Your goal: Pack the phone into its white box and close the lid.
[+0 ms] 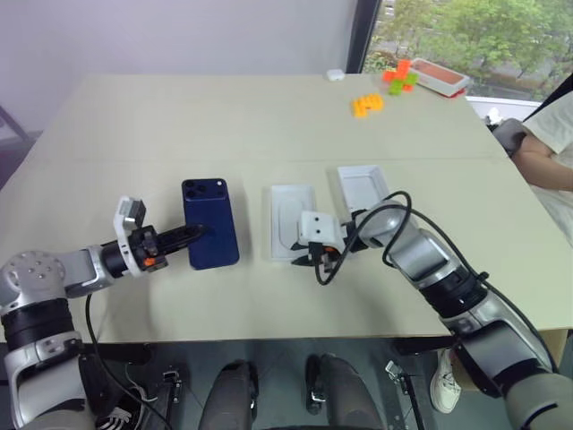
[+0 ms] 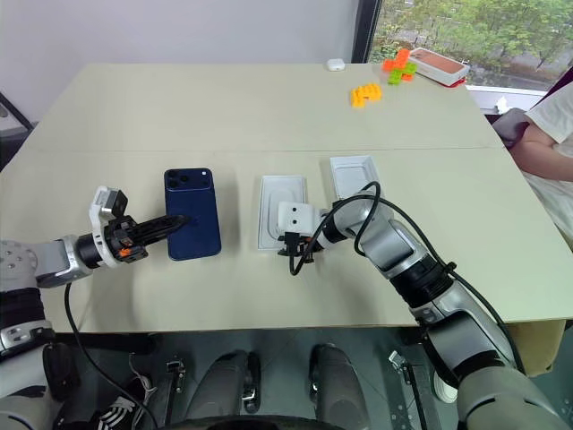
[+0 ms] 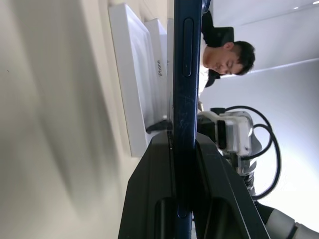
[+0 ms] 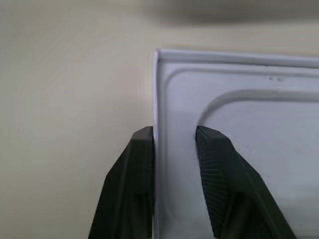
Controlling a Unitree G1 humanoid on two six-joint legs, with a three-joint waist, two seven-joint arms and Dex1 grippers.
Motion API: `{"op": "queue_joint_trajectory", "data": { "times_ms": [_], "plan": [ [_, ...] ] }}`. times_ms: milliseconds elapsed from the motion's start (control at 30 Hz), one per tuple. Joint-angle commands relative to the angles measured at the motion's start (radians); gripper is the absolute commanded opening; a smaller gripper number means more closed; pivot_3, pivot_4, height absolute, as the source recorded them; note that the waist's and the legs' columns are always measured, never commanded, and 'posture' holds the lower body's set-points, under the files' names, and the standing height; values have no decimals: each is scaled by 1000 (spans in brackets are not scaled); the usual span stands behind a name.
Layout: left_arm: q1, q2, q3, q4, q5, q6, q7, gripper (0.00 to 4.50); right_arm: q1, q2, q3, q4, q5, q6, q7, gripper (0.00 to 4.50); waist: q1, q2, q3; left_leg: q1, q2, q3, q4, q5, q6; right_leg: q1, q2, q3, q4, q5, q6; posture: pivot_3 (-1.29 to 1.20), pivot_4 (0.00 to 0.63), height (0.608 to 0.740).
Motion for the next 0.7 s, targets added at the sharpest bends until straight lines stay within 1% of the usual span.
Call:
{"op": "queue_joint_trajectory", "data": {
  "times_ms": [33,133,233,367,467,567,700],
  "plan": [
    [-21,4,13,-49,-37,-25,-7,0,-2,9,12,12,-12,0,1,1359,0,0,0,0,0,0,0,0,0,0,0,0,0,0,0,0,150,740],
    [-20,2,11,-58,-40,-28,-3,0,12,-1,26,3,-25,-12,9,501,-2,-1,0,1,0,0,0,0,0,1,0,0,0,0,0,0,150,740],
    [-14,1,14,-74,-54,-19,-6,0,26,-10,34,-11,-38,-21,15,462,-1,-1,0,2,0,0,0,0,0,1,0,0,0,0,0,0,150,740],
    [-20,-2,35,-96,-81,-5,6,0,39,-6,3,-58,1,37,27,462,0,-1,0,2,0,0,0,0,0,2,0,0,0,0,0,0,150,740],
    [-17,-12,47,-108,-84,-34,35,0,55,-19,-15,-118,35,83,50,462,0,-1,0,1,0,0,0,0,0,1,0,0,0,0,0,0,150,740],
    [-9,-13,45,-120,-86,-48,42,0,81,-30,-10,-164,40,120,47,462,1,-1,0,1,0,0,0,0,0,1,0,0,0,0,0,0,150,740],
    [-8,-24,59,-112,-92,-36,67,0,140,-35,-13,-280,71,204,32,462,1,-1,0,1,0,0,0,0,0,1,0,0,0,0,0,0,150,740]
  ]
}}
